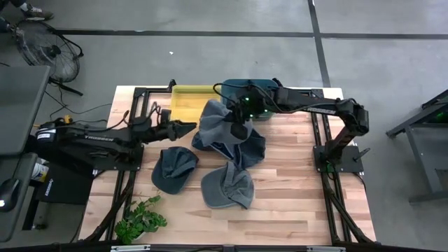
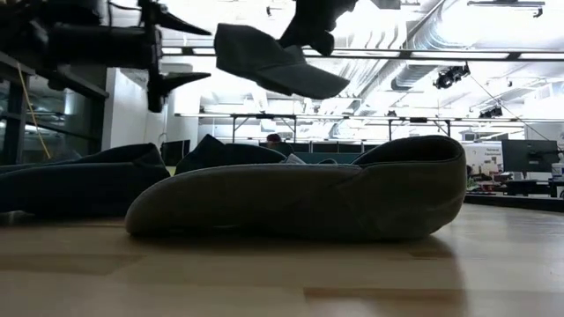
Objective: Pick & Place hat
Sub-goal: Put the right gray cap into the yellow bin
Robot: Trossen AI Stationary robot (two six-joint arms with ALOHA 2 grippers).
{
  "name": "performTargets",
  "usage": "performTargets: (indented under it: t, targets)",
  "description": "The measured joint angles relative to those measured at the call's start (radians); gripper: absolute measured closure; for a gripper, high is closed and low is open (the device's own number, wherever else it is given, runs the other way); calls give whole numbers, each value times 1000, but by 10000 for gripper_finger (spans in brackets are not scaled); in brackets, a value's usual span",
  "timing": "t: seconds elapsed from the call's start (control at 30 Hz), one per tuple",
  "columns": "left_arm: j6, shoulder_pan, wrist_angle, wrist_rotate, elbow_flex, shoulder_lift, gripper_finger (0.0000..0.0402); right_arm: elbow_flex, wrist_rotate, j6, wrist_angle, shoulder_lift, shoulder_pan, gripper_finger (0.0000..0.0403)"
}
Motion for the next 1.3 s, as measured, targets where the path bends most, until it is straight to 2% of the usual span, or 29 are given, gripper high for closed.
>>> performTargets:
  t: [0.17, 0.33, 0.67, 0.77, 0.93, 1.07, 1.23, 1.3]
  targets:
    - [11, 0, -20, 9, 73, 97, 113, 26, -7, -13, 8, 13, 3, 403]
    - [12, 0, -7, 60, 146, 181, 113, 26, -4, -13, -3, 15, 2, 403]
    - [42, 0, -15, 115, 268, 258, 114, 26, -4, -4, -3, 15, 2, 403]
    - [42, 0, -26, 115, 277, 259, 126, 26, -4, 5, -7, 15, 2, 403]
    - [36, 0, -44, 115, 278, 259, 186, 25, 8, 6, -10, 15, 2, 403]
    - [11, 0, -48, 112, 278, 259, 261, 25, 5, 6, -10, 15, 3, 403]
    - [12, 0, -51, 88, 278, 259, 377, 25, 0, 5, -10, 15, 5, 403]
    - [16, 0, -52, 78, 278, 259, 390, 25, 0, 4, -10, 15, 5, 403]
